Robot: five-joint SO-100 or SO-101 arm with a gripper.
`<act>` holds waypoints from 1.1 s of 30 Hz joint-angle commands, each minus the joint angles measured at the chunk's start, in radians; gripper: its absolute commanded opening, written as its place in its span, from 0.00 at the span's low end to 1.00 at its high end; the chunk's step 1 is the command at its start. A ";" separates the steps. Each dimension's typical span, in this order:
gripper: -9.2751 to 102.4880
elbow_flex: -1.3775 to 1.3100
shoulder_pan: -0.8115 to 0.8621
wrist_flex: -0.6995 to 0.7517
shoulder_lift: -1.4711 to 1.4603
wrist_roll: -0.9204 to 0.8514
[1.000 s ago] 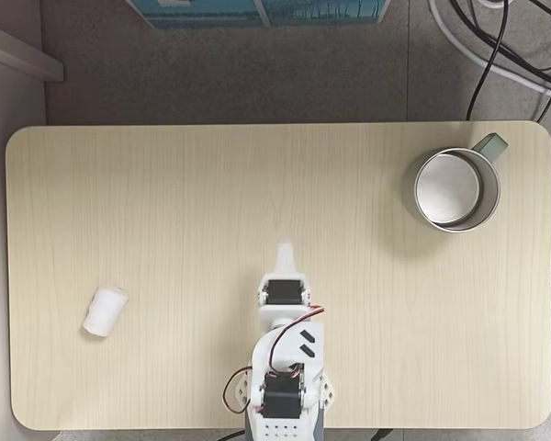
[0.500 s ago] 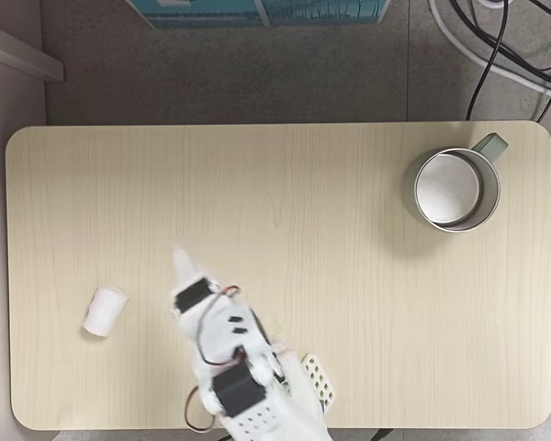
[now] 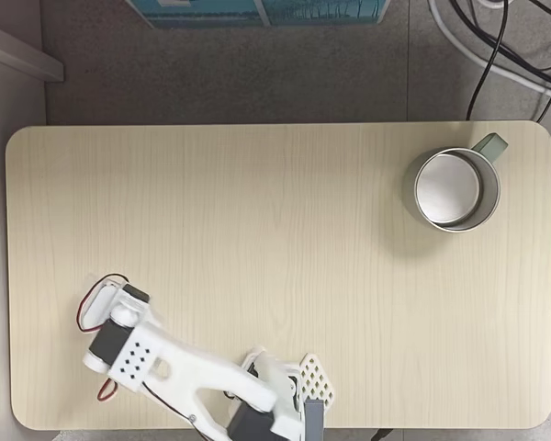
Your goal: Grasp a dressing and put it in the cup.
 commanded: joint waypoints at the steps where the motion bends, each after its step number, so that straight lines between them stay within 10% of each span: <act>1: 0.36 0.002 -0.035 -0.048 0.043 0.014; 33: 0.08 0.020 -0.101 -0.094 0.063 0.034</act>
